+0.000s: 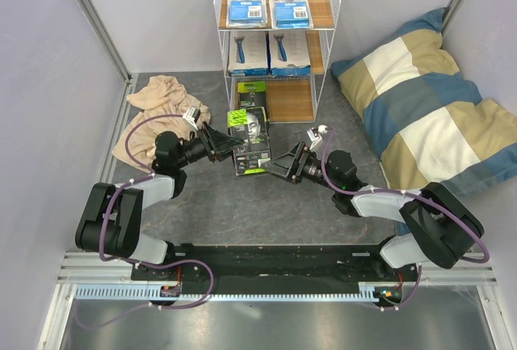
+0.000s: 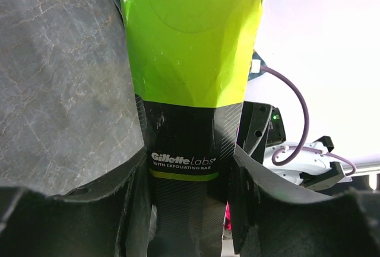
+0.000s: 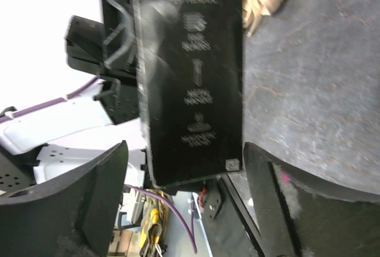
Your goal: Place and organize the shaving razors onto the shelf
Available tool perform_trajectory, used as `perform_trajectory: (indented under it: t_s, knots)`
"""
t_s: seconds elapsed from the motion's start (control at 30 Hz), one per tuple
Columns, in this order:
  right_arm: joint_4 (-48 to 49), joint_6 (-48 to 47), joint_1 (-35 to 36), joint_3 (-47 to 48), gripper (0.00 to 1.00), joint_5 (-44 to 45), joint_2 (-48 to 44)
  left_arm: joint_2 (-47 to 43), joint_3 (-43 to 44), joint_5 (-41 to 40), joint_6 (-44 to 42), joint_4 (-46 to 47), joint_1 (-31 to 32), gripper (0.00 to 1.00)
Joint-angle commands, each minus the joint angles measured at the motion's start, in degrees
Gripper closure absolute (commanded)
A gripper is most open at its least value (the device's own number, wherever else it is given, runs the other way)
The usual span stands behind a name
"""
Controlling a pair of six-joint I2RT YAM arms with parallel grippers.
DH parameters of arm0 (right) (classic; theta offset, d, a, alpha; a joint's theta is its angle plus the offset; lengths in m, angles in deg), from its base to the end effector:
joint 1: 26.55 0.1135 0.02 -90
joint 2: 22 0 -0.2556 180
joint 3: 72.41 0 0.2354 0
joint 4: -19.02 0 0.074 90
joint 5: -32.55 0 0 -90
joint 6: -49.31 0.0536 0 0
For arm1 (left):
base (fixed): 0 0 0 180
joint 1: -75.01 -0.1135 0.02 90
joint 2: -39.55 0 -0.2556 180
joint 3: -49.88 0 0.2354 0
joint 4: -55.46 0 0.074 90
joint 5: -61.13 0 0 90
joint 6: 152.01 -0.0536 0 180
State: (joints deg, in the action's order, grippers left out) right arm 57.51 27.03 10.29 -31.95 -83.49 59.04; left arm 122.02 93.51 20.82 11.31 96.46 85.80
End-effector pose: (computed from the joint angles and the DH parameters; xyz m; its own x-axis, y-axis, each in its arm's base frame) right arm 0.2108 0.1873 0.2084 -0.8345 0.4137 -0.3641 -0.3104 0.1931 0.9308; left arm 0.2659 -0.0923 0.2234 -0.8224 -0.4741 -0.3144 0.2851 0.1347 -0.9490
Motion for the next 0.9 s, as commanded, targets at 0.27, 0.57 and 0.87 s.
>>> perform_trajectory:
  t_s: [0.27, 0.57, 0.87]
  knots:
    - [9.50, 2.59, -0.19, 1.29, 0.55, -0.59, 1.67, 0.32, 0.14, 0.93, 3.67, 9.71, 0.02, 0.88]
    - [8.53, 2.59, -0.37, 1.03, 0.74, -0.32, 1.67, 1.02, 1.28, 2.25, 1.66, 8.13, 0.02, 0.25]
    - [7.57, 2.85, -2.91, -0.64, 0.78, -0.94, 0.53, -7.93, 6.11, -4.84, -20.65, -27.29, 0.02, 0.02]
